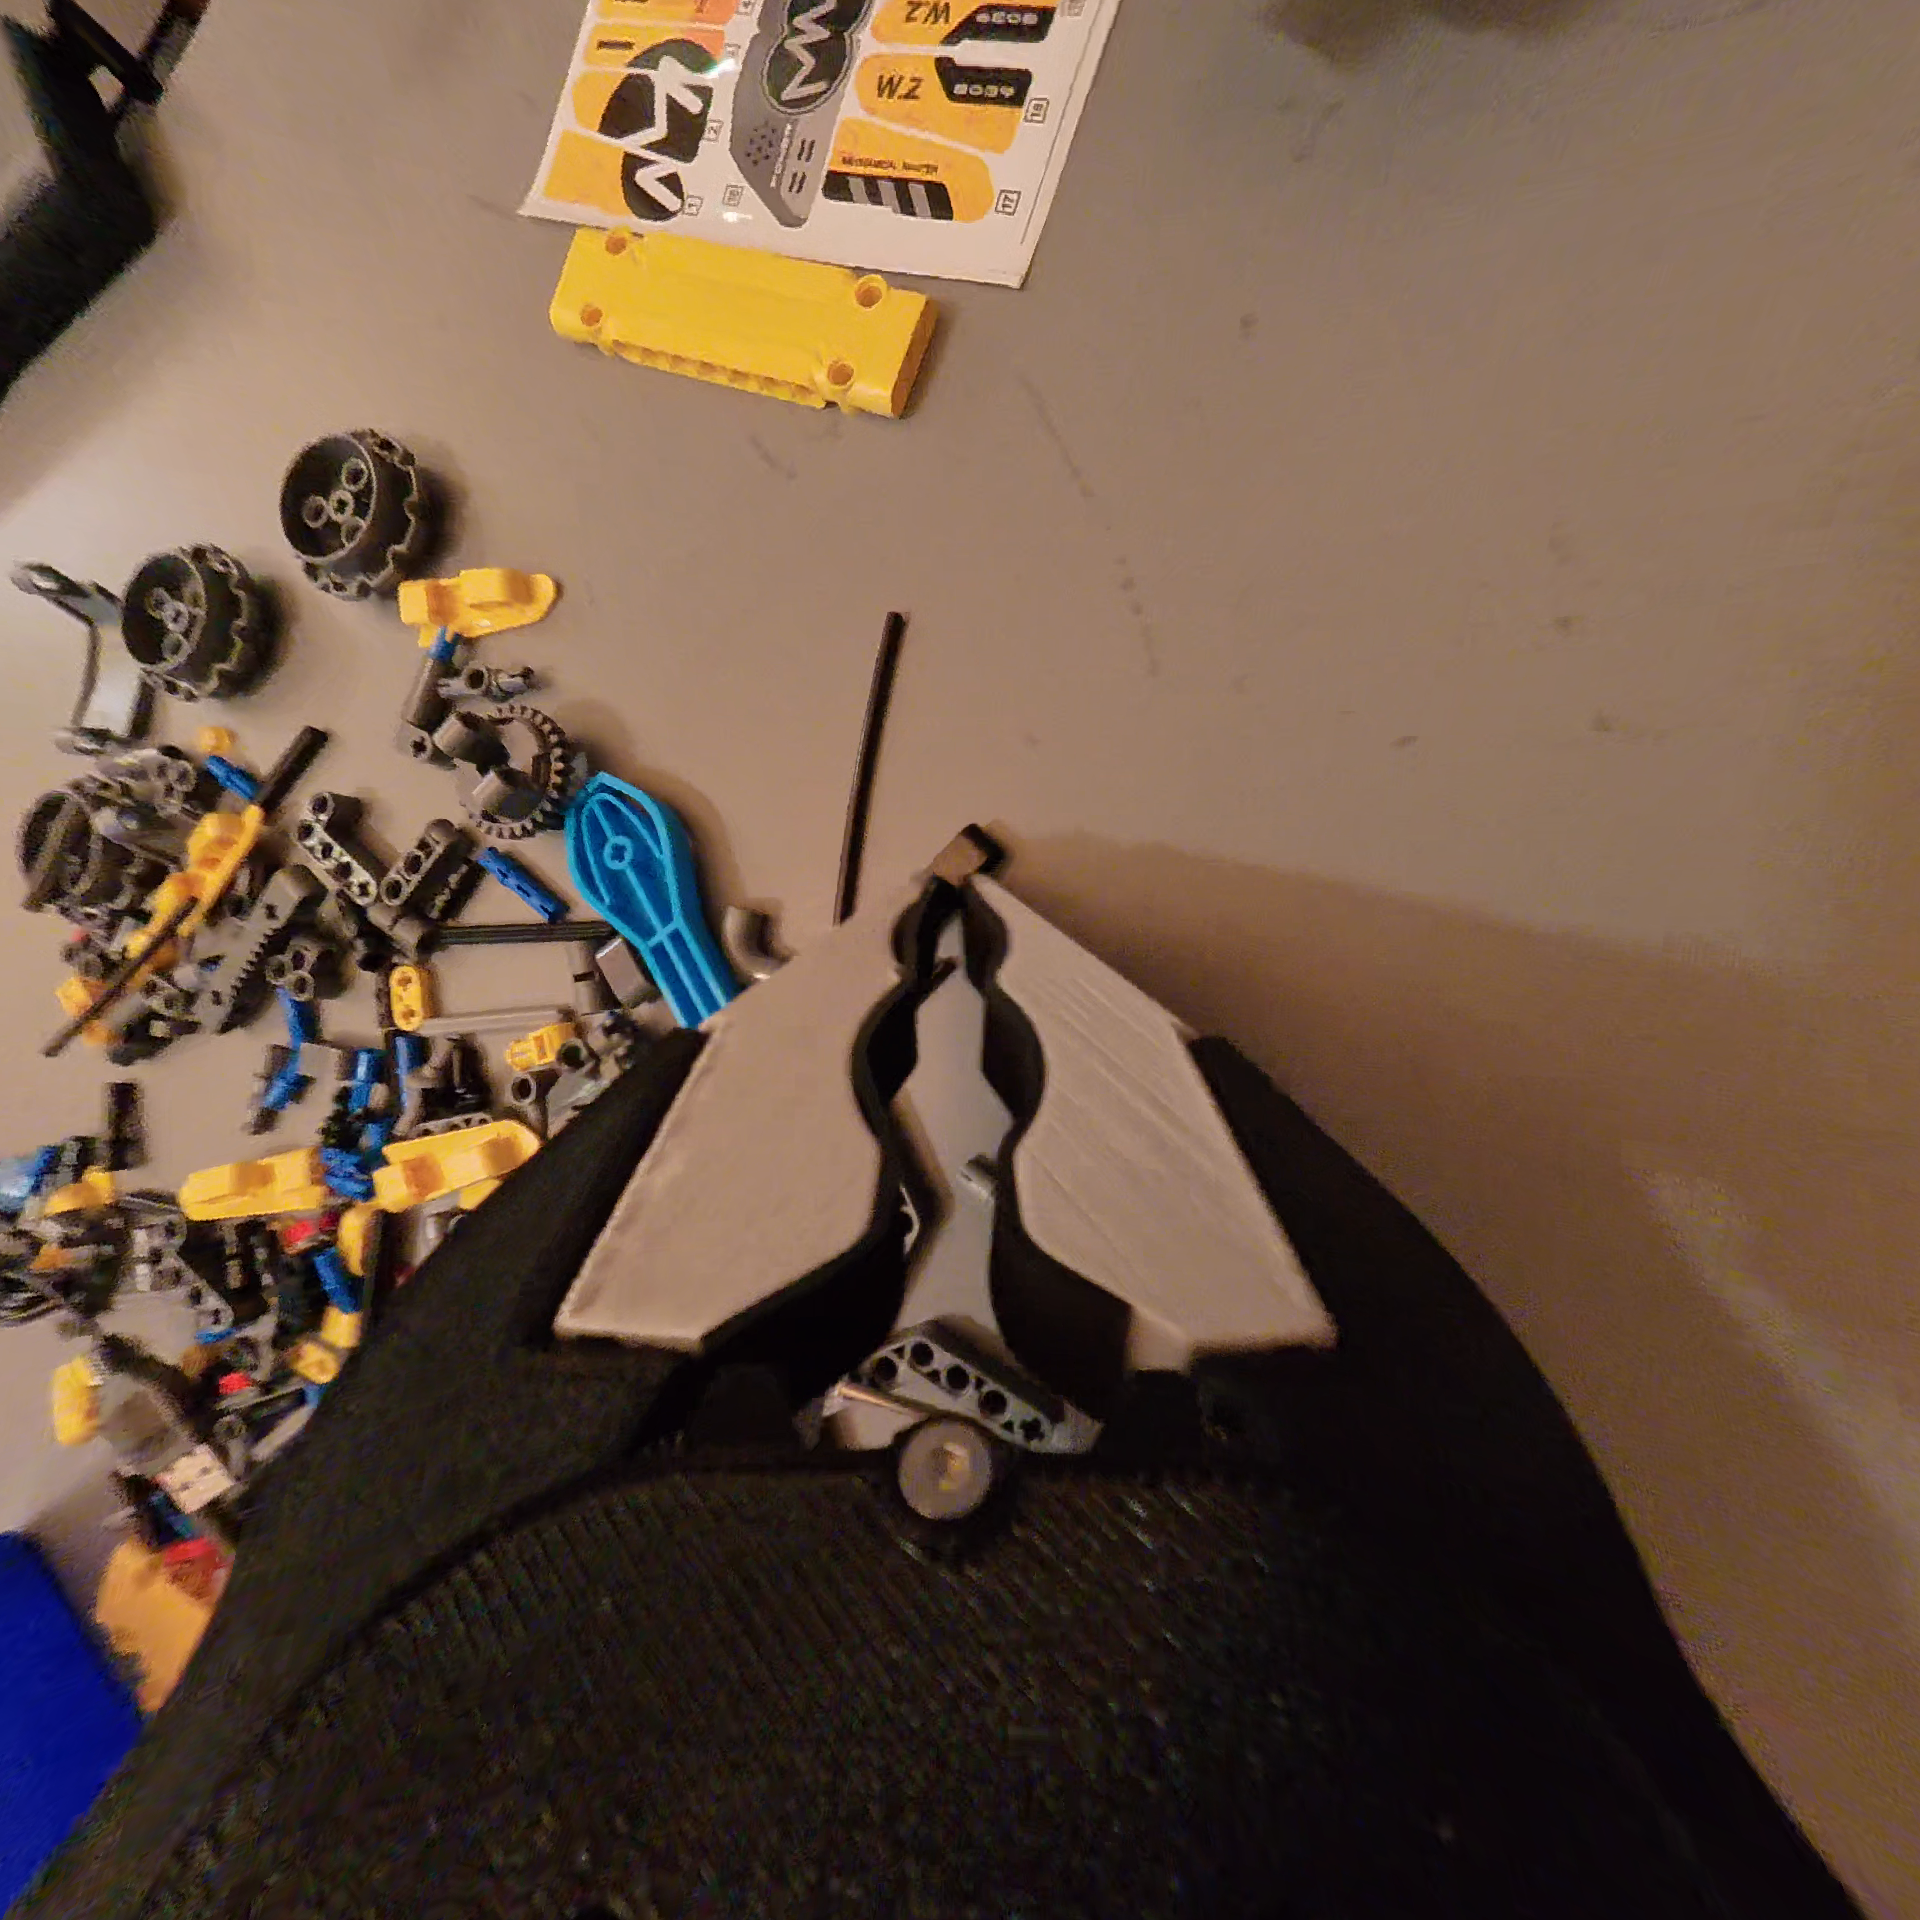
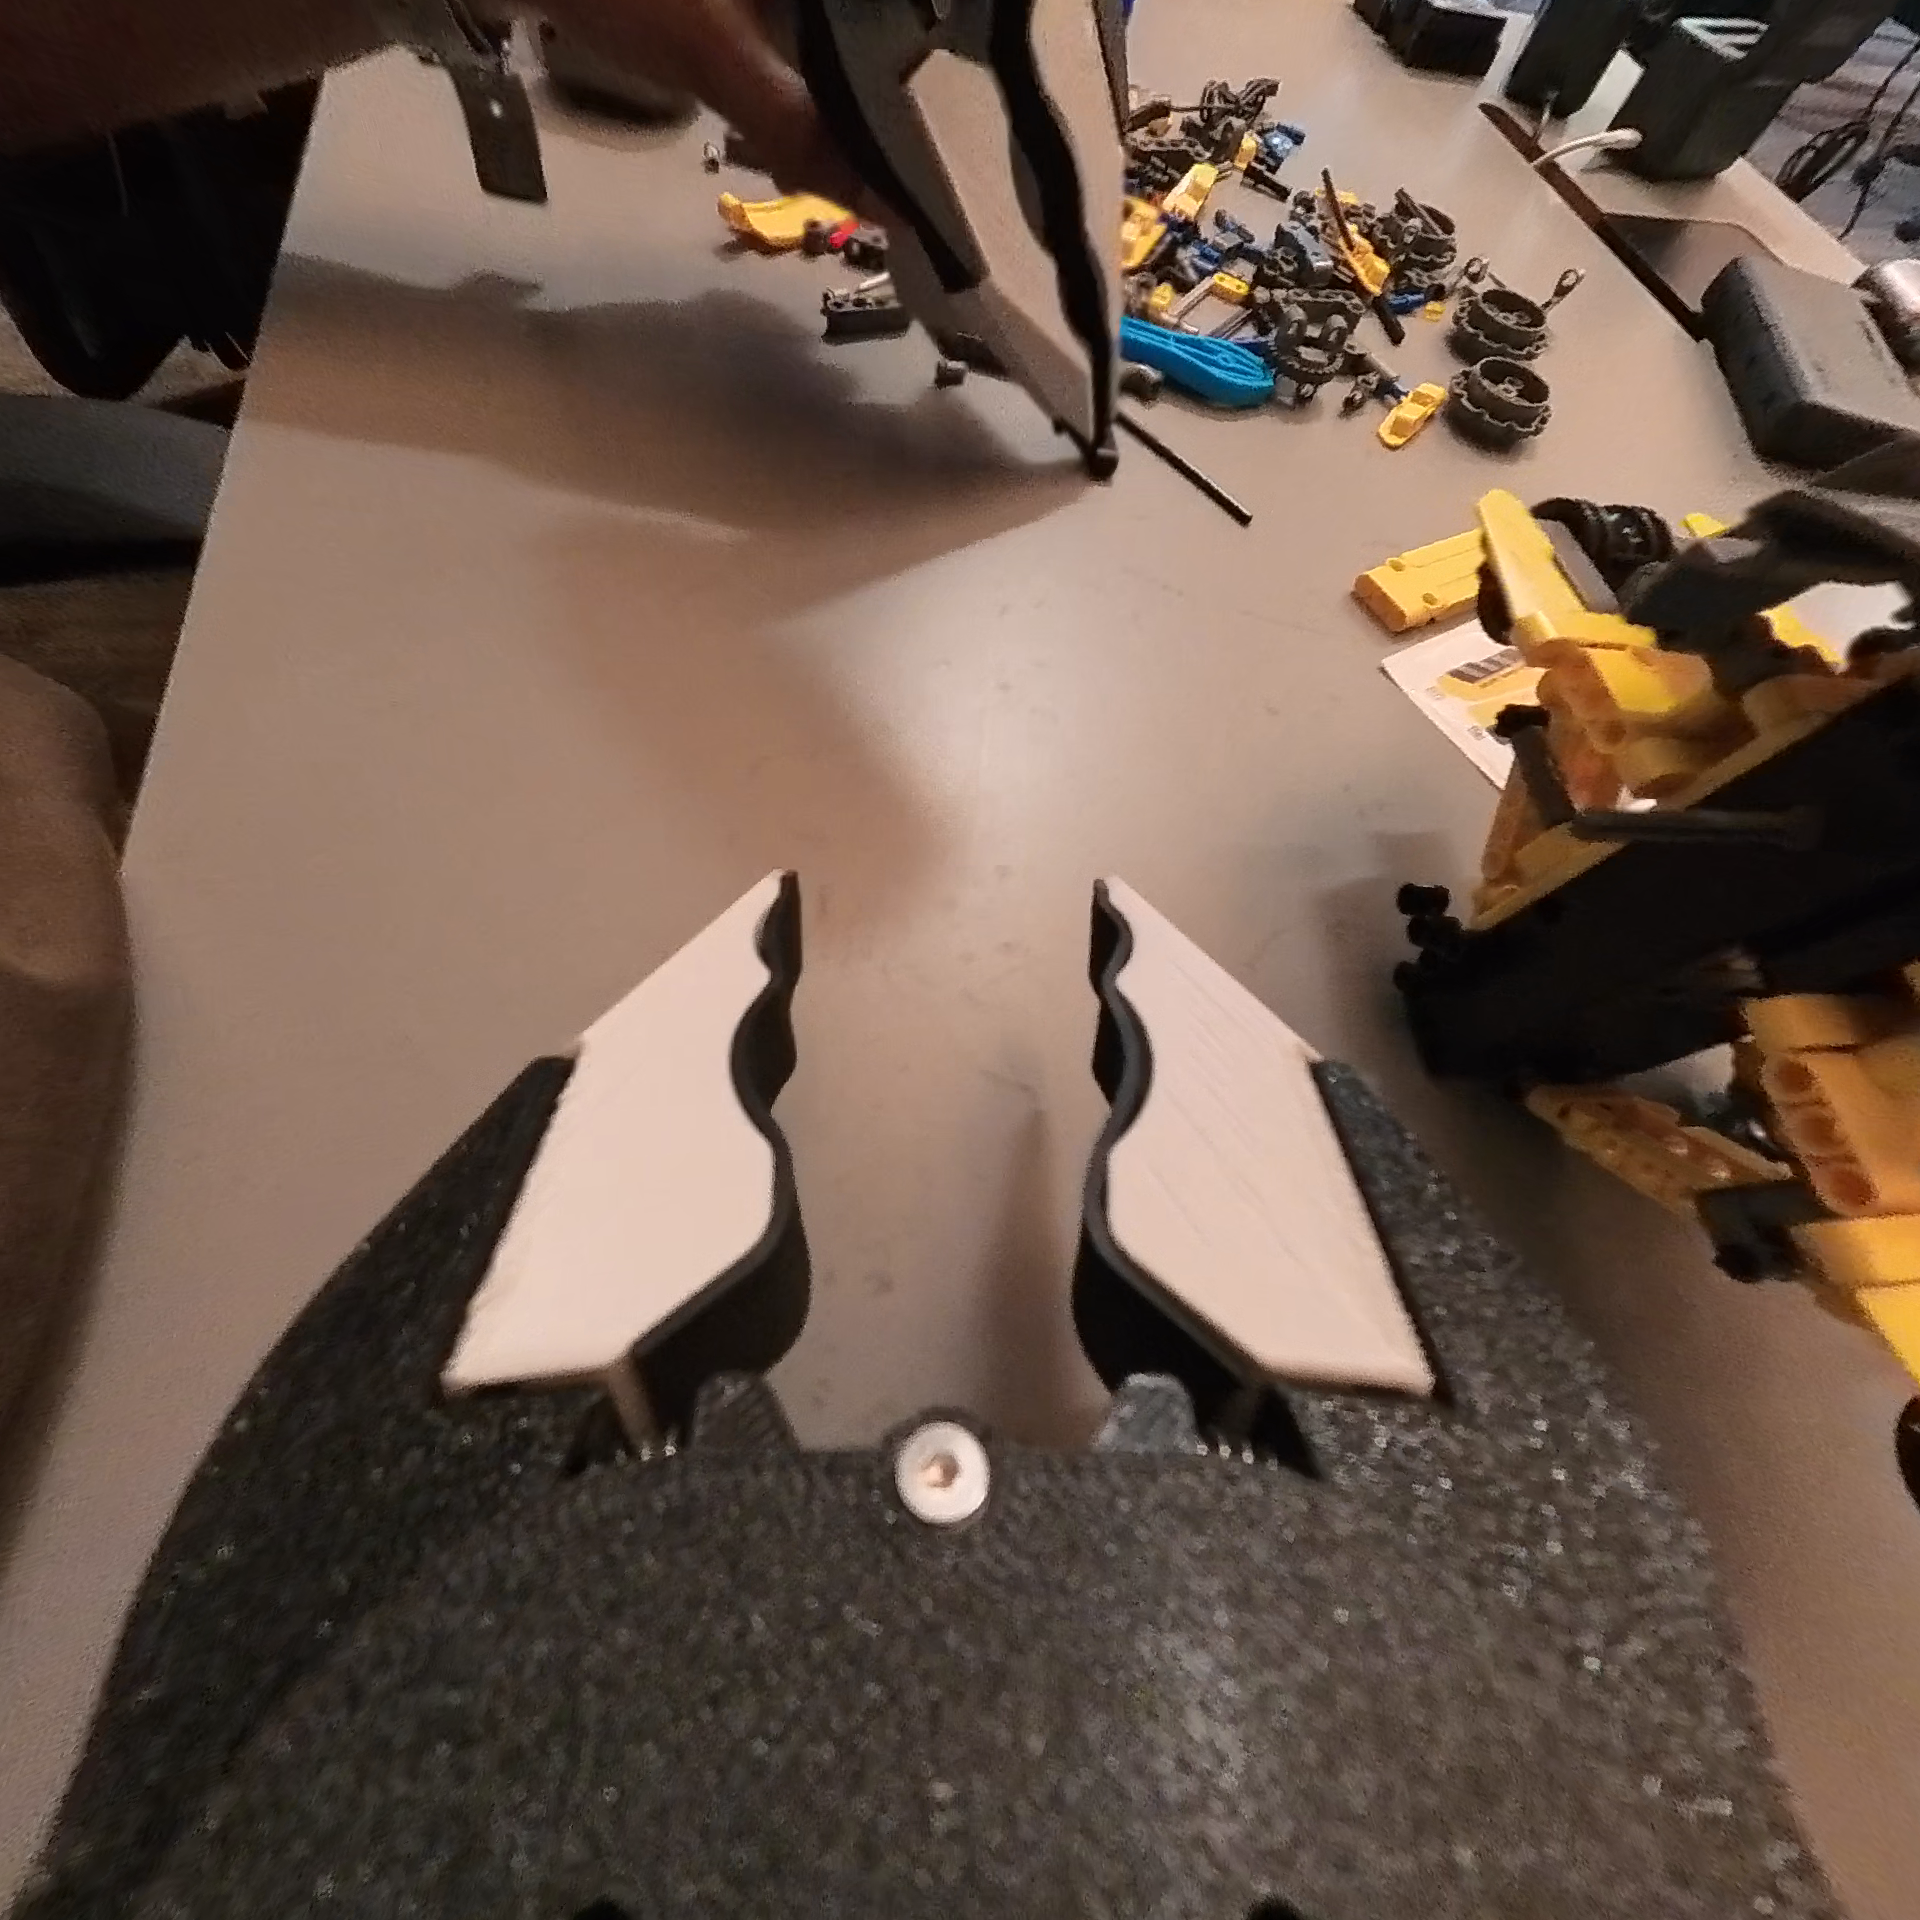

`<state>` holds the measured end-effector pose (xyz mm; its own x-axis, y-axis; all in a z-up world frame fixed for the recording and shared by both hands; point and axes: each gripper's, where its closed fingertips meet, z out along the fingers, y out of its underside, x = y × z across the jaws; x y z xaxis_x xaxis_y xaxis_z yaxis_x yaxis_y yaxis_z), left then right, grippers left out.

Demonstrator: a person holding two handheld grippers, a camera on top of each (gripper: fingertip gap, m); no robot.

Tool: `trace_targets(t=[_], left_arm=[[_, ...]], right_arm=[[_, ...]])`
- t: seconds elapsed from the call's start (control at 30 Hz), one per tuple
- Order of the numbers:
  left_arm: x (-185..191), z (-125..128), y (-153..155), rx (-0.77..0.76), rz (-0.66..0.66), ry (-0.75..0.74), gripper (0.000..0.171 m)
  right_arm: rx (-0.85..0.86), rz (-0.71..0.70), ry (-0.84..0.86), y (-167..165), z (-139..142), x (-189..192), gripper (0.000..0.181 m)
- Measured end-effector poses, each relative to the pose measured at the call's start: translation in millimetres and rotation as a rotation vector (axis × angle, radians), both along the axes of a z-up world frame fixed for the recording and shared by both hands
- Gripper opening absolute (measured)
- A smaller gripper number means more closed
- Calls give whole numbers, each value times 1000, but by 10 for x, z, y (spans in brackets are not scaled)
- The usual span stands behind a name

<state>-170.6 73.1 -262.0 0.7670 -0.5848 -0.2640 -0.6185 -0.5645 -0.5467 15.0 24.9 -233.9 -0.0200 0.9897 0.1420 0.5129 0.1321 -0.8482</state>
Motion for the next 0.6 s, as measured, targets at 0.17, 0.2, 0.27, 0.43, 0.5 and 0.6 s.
trace_targets(t=[0.17,0.2,0.27,0.43,0.5,0.6], left_arm=[[15,210,30,131,-21,99,0],[35,294,40,167,-20,102,0],[71,484,52,238,-16,98,0],[129,848,7,309,4,30,0],[77,816,1,266,17,13,0],[-25,460,-61,47,22,-18,19]], right_arm=[[53,-8,-11,-2,-17,-3,55],[63,-8,-11,-3,-18,-2,55],[77,-10,-11,-5,-17,-3,55],[81,-7,-5,-10,-7,0,55],[84,-5,-1,-14,0,2,55],[100,2,-5,-30,-7,1,55]])
